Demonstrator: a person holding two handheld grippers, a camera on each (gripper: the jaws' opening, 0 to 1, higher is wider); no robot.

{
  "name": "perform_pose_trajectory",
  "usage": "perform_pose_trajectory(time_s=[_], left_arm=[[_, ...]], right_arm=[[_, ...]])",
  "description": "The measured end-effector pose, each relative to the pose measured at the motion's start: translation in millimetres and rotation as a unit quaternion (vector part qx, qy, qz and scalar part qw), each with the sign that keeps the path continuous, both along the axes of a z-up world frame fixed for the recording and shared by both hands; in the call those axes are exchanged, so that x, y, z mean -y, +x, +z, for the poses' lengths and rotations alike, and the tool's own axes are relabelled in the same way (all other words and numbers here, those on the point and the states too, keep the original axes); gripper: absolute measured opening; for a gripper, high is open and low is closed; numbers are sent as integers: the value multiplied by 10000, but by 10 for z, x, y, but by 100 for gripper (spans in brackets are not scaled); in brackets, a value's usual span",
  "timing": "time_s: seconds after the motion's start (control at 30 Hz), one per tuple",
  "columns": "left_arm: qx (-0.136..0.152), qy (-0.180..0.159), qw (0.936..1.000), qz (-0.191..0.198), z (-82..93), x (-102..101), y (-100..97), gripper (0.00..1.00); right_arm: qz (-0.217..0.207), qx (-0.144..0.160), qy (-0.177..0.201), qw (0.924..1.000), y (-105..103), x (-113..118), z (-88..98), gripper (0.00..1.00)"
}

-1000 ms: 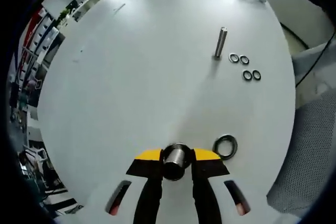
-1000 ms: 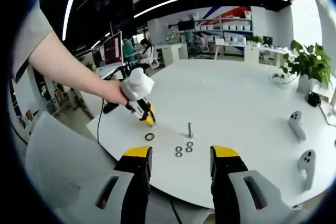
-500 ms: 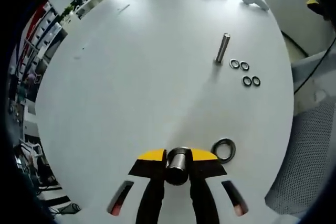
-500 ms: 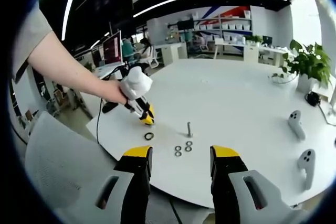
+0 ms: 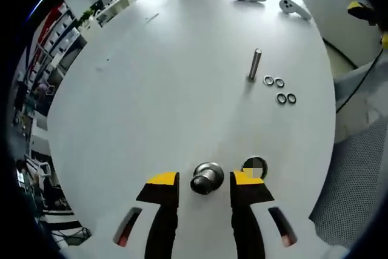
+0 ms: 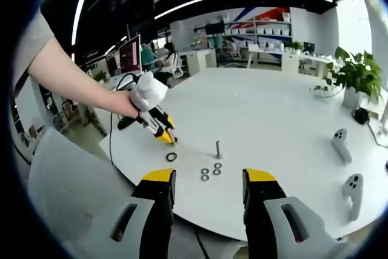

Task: Place the washer onto the threaded stud by aligning its center hole with the stud, sliding it down to the base, and recovering from edge contact or off-axis alignment until the washer reaches the visible bottom stop.

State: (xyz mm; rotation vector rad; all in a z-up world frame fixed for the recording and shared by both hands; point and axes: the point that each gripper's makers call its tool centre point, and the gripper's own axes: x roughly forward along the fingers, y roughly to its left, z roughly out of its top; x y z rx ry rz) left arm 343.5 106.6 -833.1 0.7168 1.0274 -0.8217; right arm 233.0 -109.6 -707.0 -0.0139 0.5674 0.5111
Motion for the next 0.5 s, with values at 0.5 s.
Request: perform_pose_trajectory(time_s=[0.5], left_arm=[[-417, -293, 9952, 841, -186, -32, -532, 35]], right_arm=[[60, 8, -1, 10000, -5, -22, 5, 46]])
